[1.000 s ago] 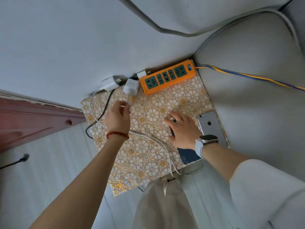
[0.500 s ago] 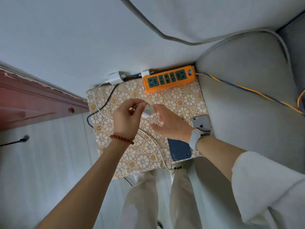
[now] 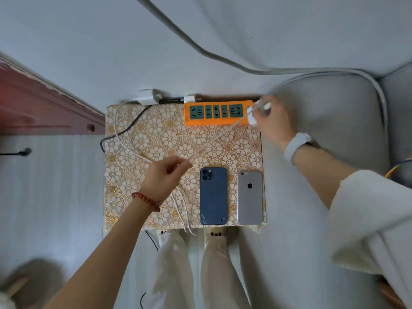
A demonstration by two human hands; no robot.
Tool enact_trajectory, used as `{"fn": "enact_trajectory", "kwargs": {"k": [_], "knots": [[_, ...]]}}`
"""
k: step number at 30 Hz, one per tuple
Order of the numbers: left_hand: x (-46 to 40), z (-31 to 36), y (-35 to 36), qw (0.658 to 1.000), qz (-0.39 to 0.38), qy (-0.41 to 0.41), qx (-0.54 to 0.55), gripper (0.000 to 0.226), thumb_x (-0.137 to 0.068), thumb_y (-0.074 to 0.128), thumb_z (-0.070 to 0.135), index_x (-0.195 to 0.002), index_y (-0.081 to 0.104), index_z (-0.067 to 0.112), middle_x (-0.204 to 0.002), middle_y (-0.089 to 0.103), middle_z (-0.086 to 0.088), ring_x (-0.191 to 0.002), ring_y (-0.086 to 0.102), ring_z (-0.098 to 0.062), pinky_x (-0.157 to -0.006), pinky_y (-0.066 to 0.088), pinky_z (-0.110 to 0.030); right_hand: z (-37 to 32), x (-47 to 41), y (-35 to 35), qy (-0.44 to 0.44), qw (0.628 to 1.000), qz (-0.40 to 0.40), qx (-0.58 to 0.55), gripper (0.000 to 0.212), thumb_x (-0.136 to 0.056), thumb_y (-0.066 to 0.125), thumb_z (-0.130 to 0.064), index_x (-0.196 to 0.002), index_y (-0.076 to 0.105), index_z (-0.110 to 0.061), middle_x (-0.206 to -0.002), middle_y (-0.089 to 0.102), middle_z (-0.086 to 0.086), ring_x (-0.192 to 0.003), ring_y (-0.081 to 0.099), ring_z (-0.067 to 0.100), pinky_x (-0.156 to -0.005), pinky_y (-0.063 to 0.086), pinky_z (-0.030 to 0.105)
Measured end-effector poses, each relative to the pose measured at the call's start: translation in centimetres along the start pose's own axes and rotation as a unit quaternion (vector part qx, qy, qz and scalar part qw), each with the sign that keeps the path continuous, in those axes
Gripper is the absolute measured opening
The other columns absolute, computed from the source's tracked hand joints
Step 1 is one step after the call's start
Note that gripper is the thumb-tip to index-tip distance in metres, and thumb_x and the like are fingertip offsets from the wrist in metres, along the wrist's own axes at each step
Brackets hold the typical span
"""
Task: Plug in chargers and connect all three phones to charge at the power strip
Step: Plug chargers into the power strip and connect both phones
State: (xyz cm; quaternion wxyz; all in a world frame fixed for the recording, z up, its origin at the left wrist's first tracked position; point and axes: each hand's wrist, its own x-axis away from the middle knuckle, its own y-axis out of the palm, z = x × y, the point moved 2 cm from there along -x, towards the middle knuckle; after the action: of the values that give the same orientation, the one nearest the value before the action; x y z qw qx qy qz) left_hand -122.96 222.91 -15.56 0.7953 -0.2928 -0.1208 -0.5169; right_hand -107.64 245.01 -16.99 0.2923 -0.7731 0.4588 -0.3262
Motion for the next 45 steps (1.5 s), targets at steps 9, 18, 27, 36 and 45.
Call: {"fn": "enact_trajectory", "kwargs": {"k": [9, 18, 27, 36, 45], "knots": [[-2.2, -0.6, -0.9, 0.97, 0.21, -0.052, 0.107, 0.025, -0.091, 0.047, 0.023, -0.072, 0.063, 0.027, -0.042, 0.044, 0.01, -0.038, 0.037, -0.005, -0.04, 0.033, -0.018, 0.4, -2.6, 2.8, 0.039, 0.991, -0.084, -0.093, 0.036, -0.086, 0.058, -0.031, -0.114, 0.052, -0.009, -0.107, 0.059, 0.008, -0.083, 0.066, 0.036, -0.074, 0.054, 0.054], [-6.5, 0.6, -2.7, 0.94, 0.314, -0.052, 0.124, 0.027, -0.092, 0.042, 0.028, -0.086, 0.062, 0.011, -0.053, 0.041, 0.002, -0.05, 0.039, -0.016, -0.055, 0.038, -0.033, -0.6, -3.4, 3.5, -0.052, 0.993, -0.048, 0.094, 0.047, -0.083, 0.053, -0.049, -0.117, 0.051, -0.016, -0.105, 0.068, 0.012, -0.094, 0.062, 0.034, -0.069, 0.046, 0.033], [-7.2, -0.2, -3.6, 0.94, 0.31, -0.068, 0.121, 0.026, -0.091, 0.043, 0.027, -0.083, 0.063, 0.013, -0.053, 0.04, 0.0, -0.051, 0.037, -0.016, -0.053, 0.036, -0.03, -0.1, -2.2, 3.7, -0.058, 0.982, -0.165, -0.07, 0.041, -0.095, 0.043, -0.026, -0.135, 0.036, -0.02, -0.124, 0.054, 0.012, -0.112, 0.051, 0.024, -0.085, 0.038, 0.026], [-6.8, 0.8, -2.9, 0.944, 0.23, -0.119, 0.203, 0.024, -0.093, 0.043, 0.025, -0.081, 0.06, 0.013, -0.056, 0.042, 0.002, -0.037, 0.039, -0.004, -0.038, 0.035, -0.018, 0.1, -4.2, 5.2, -0.01, 0.975, -0.22, -0.02, 0.042, -0.092, 0.044, -0.035, -0.132, 0.035, -0.024, -0.128, 0.054, 0.006, -0.097, 0.053, 0.017, -0.077, 0.037, 0.026], [-2.1, -0.8, -2.0, 0.828, -0.034, -0.215, 0.517, 0.022, -0.091, 0.039, 0.004, -0.092, 0.061, 0.01, -0.06, 0.056, 0.002, -0.065, 0.062, -0.012, -0.075, 0.056, -0.039, -1.5, 6.7, 6.1, 0.079, 0.972, -0.136, -0.174, 0.042, -0.09, 0.043, -0.018, -0.132, 0.036, -0.017, -0.089, 0.061, 0.009, -0.062, 0.054, 0.008, -0.052, 0.045, 0.018]]}}
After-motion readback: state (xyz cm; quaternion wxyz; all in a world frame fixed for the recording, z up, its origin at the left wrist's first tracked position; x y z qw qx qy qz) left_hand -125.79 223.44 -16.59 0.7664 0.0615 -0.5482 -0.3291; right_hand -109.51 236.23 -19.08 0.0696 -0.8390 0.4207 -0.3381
